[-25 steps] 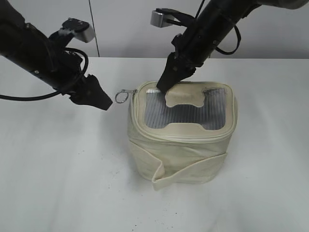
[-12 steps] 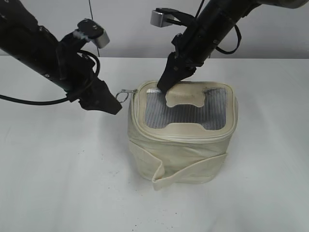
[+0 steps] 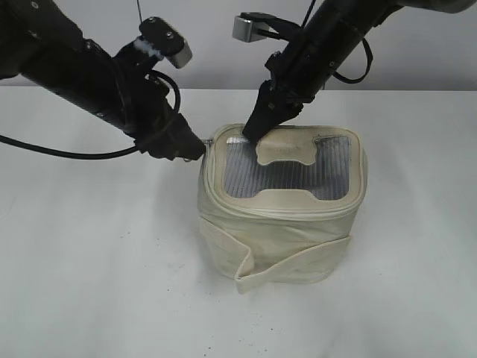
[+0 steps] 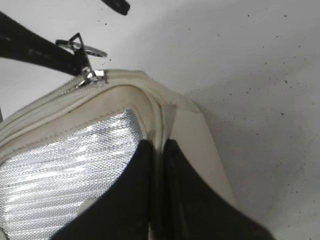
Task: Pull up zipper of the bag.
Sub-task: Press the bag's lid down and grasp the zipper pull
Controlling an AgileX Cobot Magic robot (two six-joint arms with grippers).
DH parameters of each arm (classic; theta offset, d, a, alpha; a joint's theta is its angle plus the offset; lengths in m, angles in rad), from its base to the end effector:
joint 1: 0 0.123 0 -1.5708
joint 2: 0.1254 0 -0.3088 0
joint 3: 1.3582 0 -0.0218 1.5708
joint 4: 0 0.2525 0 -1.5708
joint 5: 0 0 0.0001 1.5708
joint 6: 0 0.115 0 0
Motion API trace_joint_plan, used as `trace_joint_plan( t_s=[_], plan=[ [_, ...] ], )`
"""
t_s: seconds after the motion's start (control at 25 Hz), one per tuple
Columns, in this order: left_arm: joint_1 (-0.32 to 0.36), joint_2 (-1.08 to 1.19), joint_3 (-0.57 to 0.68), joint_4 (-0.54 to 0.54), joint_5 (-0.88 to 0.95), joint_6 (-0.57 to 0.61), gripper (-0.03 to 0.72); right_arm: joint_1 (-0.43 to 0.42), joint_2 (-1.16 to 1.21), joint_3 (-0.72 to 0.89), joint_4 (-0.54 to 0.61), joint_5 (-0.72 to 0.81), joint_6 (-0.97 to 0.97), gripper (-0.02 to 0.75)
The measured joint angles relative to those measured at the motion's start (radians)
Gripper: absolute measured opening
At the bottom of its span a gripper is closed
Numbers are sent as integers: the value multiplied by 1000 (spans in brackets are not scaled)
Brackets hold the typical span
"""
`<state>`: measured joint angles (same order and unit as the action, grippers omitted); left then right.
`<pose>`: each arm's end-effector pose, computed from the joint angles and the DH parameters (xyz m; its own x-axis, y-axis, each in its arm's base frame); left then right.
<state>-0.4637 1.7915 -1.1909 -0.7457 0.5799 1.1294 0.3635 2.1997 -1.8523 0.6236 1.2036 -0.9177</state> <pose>0.3354 -0.2156 0.2209 -0.3785 0.6608 -0.6481 0.8726 0.4883 -0.0118 0.4249 0.2287 0.2093 -0.4824 -0.7370 -0.4734 -0.8744 0.3733 0.3099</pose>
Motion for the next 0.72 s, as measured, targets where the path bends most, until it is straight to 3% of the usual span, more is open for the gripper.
trace_joint_plan(
  t_s=[0.24,0.32,0.72],
  plan=[
    [-4,0,0,83,-6,-1,93,0,0,-2,0,1,0,16],
    [-4,0,0,105,-3,-3,12,0,0,-10,-3,4,4,16],
    [-4,0,0,117,151,-81,-3,7,11,-75,-52,23,76,15]
  ],
)
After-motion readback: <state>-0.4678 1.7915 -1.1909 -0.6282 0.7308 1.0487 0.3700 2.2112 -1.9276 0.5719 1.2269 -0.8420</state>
